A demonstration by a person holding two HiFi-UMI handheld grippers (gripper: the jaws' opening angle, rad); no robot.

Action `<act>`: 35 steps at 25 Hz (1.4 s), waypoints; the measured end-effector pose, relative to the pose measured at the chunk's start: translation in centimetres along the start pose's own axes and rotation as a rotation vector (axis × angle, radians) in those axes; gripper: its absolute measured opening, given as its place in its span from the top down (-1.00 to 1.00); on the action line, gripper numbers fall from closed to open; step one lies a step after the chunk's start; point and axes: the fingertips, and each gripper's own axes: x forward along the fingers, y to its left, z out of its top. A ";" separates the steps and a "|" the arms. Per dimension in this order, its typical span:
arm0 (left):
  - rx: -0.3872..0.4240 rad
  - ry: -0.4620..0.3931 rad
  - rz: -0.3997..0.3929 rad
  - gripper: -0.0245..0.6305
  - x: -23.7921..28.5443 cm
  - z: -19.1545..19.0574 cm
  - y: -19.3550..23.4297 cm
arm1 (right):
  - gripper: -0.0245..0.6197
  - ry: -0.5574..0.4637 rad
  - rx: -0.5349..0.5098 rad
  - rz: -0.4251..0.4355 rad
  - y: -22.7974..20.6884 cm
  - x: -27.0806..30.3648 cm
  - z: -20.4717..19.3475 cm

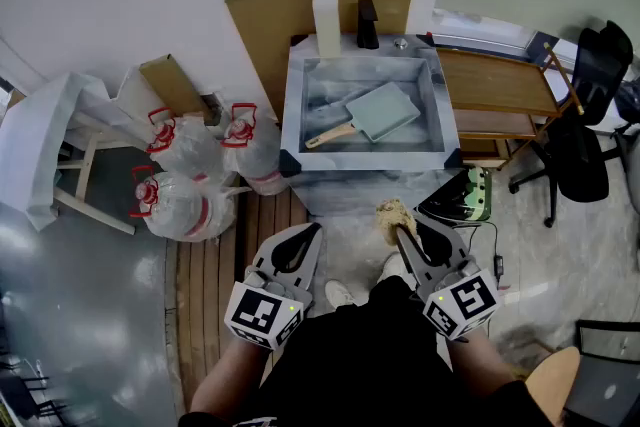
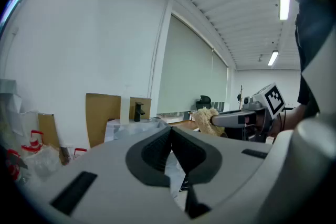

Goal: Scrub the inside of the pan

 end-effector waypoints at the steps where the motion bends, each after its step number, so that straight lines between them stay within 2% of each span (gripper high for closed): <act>1: 0.001 0.001 0.001 0.90 0.0 0.1 0.1 | 0.68 0.000 0.000 -0.001 0.0 0.0 0.0; 19: -0.010 -0.012 0.001 0.90 0.0 0.3 0.8 | 0.68 -0.012 -0.003 -0.001 0.0 0.6 0.8; 35: -0.037 0.012 0.046 0.90 6.1 0.2 2.8 | 0.68 0.005 0.007 0.028 -7.0 4.9 2.3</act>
